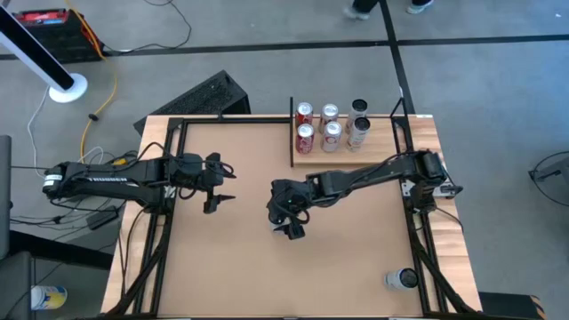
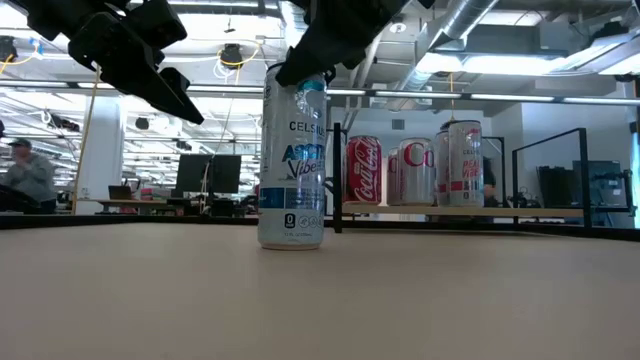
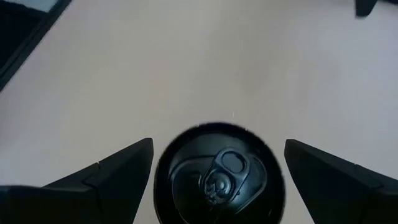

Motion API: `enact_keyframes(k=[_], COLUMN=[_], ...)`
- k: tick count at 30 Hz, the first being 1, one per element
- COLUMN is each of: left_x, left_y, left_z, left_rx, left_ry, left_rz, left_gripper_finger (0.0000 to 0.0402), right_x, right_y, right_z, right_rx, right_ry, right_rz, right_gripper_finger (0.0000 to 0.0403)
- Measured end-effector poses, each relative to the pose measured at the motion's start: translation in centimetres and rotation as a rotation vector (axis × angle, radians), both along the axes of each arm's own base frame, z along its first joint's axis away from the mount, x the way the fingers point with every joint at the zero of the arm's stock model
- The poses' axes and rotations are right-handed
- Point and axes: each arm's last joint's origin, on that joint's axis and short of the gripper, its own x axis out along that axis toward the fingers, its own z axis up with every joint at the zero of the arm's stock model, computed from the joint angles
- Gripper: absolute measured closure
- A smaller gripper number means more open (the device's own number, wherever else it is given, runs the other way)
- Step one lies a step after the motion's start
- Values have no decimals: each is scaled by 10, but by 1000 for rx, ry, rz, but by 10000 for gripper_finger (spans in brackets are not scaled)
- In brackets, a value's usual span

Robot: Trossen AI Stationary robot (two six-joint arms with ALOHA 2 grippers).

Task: Place canned beverage on shelf
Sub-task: Put the left blue white soda can on the shelf

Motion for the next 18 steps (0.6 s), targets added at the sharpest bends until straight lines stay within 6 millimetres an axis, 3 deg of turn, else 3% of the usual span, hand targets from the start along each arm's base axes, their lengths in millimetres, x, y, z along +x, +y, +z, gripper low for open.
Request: enact_keyframes(k=[4,11,18], left_x=[0,0,0], left_y=[0,0,0], left_z=[0,0,-1], left_rx=[-5,-5,-7], left_ry=[-1,-1,8], left_rz=[-9,-9,-9], left_gripper_finger=[98,98,98], right_x=[0,0,-9], right_y=[0,0,-1], right_z=[-1,-1,2], right_rx=[0,-3,-7], right_ry=[3,8,63], right_rz=[-1,-1,-4], right_gripper_finger=[37,127,127])
